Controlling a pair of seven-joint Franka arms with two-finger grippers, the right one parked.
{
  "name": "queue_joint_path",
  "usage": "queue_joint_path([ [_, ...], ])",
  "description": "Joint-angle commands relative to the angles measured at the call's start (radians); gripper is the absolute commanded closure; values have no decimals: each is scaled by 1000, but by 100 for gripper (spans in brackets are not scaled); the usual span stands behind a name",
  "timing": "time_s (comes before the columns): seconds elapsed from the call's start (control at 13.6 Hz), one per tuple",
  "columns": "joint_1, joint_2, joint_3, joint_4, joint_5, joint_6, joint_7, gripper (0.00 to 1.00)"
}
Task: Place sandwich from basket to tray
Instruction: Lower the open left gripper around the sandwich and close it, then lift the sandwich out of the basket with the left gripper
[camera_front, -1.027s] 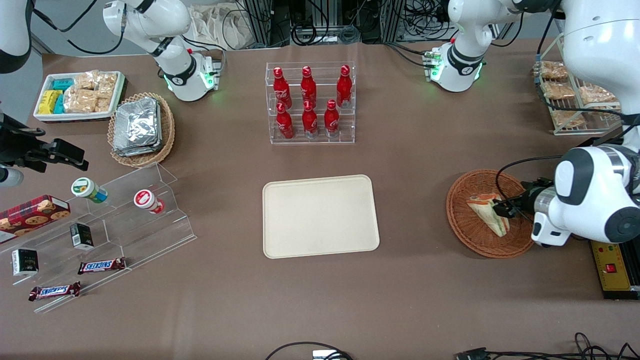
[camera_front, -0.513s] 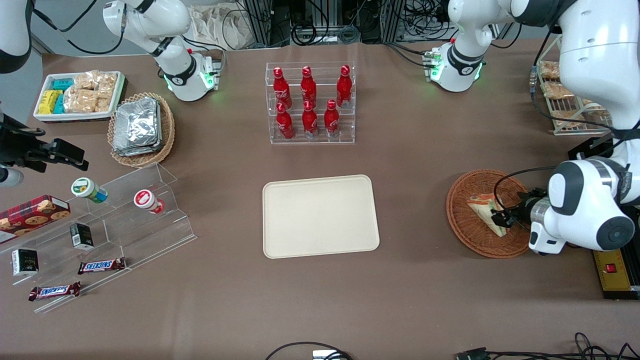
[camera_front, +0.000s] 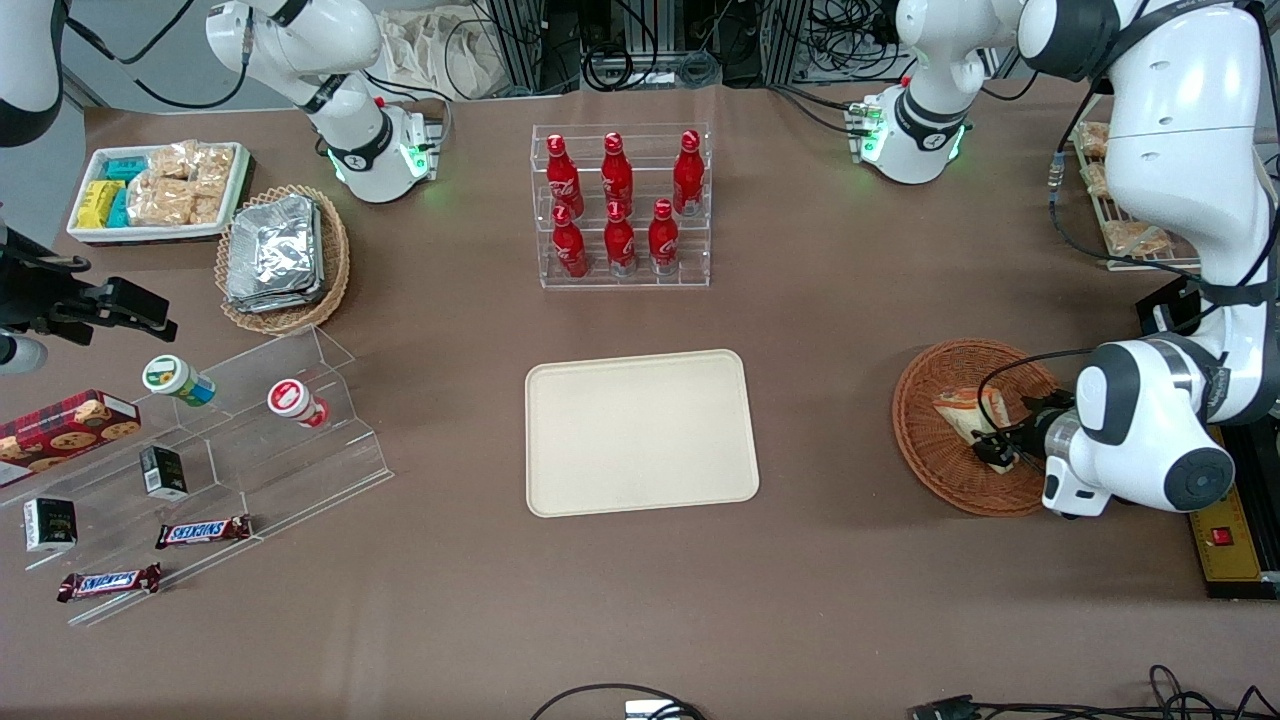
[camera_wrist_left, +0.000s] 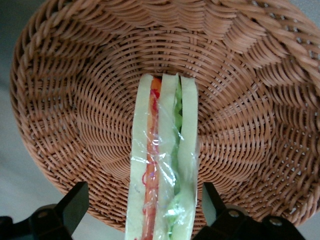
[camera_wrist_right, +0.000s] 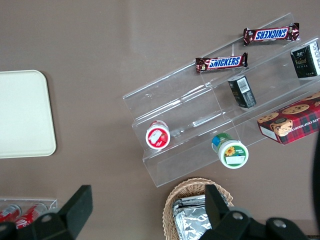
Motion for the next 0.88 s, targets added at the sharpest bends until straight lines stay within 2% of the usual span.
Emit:
queue_joint_path([
  [0.0, -4, 13, 7, -14, -25, 19, 7, 0],
  [0.37, -6, 11, 6, -83, -25, 99, 8, 2],
  [0.59, -4, 2, 7, -82, -25, 93, 27, 44],
  [0.66, -4, -6, 6, -80, -25, 86, 27, 55],
  [0.81, -7, -39, 6, -82, -23, 68, 31, 66],
])
